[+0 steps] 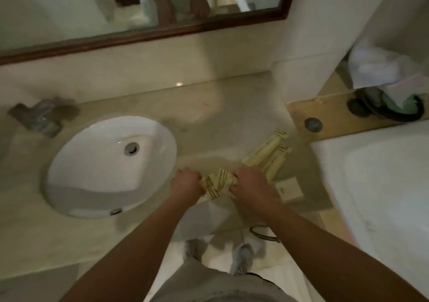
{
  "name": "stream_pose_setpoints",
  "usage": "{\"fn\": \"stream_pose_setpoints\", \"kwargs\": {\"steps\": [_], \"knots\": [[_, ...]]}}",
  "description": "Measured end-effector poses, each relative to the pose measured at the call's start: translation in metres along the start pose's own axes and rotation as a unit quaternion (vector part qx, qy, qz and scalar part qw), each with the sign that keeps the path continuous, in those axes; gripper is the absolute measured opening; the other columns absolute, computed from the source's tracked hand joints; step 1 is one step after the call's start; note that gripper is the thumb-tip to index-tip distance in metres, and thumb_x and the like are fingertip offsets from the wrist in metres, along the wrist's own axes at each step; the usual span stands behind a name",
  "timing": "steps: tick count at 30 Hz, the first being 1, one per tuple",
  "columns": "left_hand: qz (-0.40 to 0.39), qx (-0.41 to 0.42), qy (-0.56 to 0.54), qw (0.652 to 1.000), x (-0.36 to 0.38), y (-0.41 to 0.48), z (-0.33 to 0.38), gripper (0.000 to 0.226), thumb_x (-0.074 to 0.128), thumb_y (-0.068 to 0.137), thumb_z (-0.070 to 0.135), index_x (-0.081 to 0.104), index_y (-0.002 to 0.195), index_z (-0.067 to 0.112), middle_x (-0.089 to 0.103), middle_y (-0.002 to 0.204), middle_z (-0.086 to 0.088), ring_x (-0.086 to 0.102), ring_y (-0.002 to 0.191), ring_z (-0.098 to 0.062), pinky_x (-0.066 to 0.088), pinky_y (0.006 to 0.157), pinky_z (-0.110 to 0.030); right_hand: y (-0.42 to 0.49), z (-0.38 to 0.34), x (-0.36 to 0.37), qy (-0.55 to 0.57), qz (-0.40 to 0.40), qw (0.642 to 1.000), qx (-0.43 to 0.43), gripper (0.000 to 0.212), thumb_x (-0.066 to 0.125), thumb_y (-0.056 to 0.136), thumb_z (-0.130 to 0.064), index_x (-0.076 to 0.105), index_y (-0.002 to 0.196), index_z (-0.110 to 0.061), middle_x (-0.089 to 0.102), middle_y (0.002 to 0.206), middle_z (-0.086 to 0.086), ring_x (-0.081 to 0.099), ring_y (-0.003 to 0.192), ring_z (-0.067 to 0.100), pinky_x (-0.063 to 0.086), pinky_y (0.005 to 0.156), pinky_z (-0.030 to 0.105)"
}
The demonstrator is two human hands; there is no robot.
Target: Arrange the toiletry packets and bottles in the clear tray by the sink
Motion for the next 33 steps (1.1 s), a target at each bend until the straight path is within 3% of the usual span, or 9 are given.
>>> {"fn": "stream_pose_setpoints", "kwargs": {"steps": [3, 6, 11, 14, 19, 23, 25, 30, 33], "knots": [[0.091, -0.073, -0.186, 0.975, -0.014, -0.019, -0.038, 0.012, 0.067, 0.075, 0.022, 0.060, 0.078, 0.014, 0.056, 0.084, -0.008, 0.056, 0.081, -0.028, 0.044, 0.064, -0.034, 0.001, -0.021, -0.004, 0.224, -0.037, 0.973, 0.029, 0.016, 0.062, 0.083, -0.035, 0.067, 0.092, -0.022, 0.066, 0.084, -0.006, 0.061, 0.077, 0.013, 0.048, 0.063, 0.029], [0.132, -0.158, -0.411, 0.888, -0.024, -0.049, -0.092, 0.011, 0.069, 0.074, 0.017, 0.061, 0.075, 0.009, 0.063, 0.073, -0.007, 0.059, 0.069, -0.024, 0.044, 0.059, -0.032, 0.004, -0.062, -0.009, 0.375, -0.054, 0.924, 0.051, 0.006, 0.068, 0.084, -0.028, 0.067, 0.089, -0.028, 0.068, 0.080, -0.016, 0.063, 0.069, -0.002, 0.045, 0.053, 0.015], [0.202, -0.209, -0.561, 0.775, -0.036, -0.105, -0.194, 0.010, 0.062, 0.081, 0.011, 0.070, 0.083, 0.016, 0.071, 0.083, -0.008, 0.062, 0.072, -0.019, 0.048, 0.063, -0.030, 0.004, -0.178, 0.003, 0.453, -0.090, 0.887, 0.015, 0.009, 0.065, 0.087, -0.017, 0.068, 0.080, -0.023, 0.069, 0.062, -0.009, 0.061, 0.048, 0.001, 0.041, 0.041, 0.013], [0.267, -0.237, -0.596, 0.720, -0.044, -0.154, -0.274, 0.016, 0.059, 0.082, 0.009, 0.072, 0.084, 0.019, 0.071, 0.078, 0.002, 0.063, 0.070, -0.014, 0.048, 0.058, -0.025, 0.001, -0.254, 0.027, 0.468, -0.125, 0.875, 0.018, 0.008, 0.063, 0.090, -0.020, 0.068, 0.087, -0.015, 0.068, 0.067, 0.001, 0.061, 0.054, 0.010, 0.040, 0.043, 0.019], [0.354, -0.300, -0.542, 0.701, -0.051, -0.249, -0.422, 0.013, 0.069, 0.077, 0.010, 0.065, 0.076, 0.021, 0.070, 0.074, 0.005, 0.064, 0.066, -0.008, 0.045, 0.053, -0.018, -0.014, -0.370, 0.084, 0.515, -0.174, 0.838, 0.055, 0.011, 0.062, 0.090, -0.016, 0.069, 0.094, -0.008, 0.062, 0.066, 0.006, 0.051, 0.055, 0.014, 0.036, 0.052, 0.027], [0.368, -0.334, -0.555, 0.667, -0.048, -0.289, -0.504, 0.006, 0.072, 0.077, 0.012, 0.067, 0.079, 0.010, 0.071, 0.078, -0.006, 0.065, 0.070, -0.021, 0.050, 0.066, -0.031, -0.035, -0.459, 0.118, 0.539, -0.234, 0.807, 0.054, 0.007, 0.063, 0.090, -0.010, 0.066, 0.095, -0.006, 0.069, 0.077, 0.008, 0.060, 0.062, 0.013, 0.047, 0.060, 0.027], [0.365, -0.331, -0.560, 0.666, -0.052, -0.296, -0.531, 0.005, 0.067, 0.081, 0.014, 0.072, 0.081, 0.013, 0.072, 0.081, -0.004, 0.065, 0.073, -0.018, 0.050, 0.069, -0.030, -0.040, -0.495, 0.127, 0.528, -0.247, 0.811, 0.035, 0.007, 0.063, 0.090, -0.010, 0.066, 0.095, -0.007, 0.071, 0.074, 0.006, 0.064, 0.059, 0.010, 0.050, 0.055, 0.023], [0.335, -0.315, -0.594, 0.660, -0.061, -0.279, -0.584, 0.017, 0.057, 0.086, 0.009, 0.073, 0.085, 0.014, 0.073, 0.086, -0.004, 0.068, 0.079, -0.017, 0.053, 0.067, -0.028, -0.024, -0.552, 0.149, 0.515, -0.260, 0.816, 0.039, 0.012, 0.057, 0.094, -0.016, 0.064, 0.103, -0.012, 0.072, 0.091, 0.010, 0.067, 0.070, 0.013, 0.048, 0.056, 0.023], [0.340, -0.305, -0.615, 0.643, -0.072, -0.263, -0.611, 0.007, 0.068, 0.082, 0.008, 0.068, 0.083, 0.014, 0.072, 0.084, -0.003, 0.069, 0.075, -0.016, 0.054, 0.063, -0.025, 0.002, -0.578, 0.163, 0.505, -0.259, 0.822, 0.034, 0.012, 0.057, 0.093, -0.017, 0.065, 0.102, -0.013, 0.065, 0.077, 0.003, 0.057, 0.063, 0.011, 0.041, 0.053, 0.024]]}}
Point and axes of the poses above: each hand's wrist, its own y-axis towards the middle knuckle, its own x-axis out of the palm, z = x × y, the point moved 5 cm from there along y, towards the middle knuckle
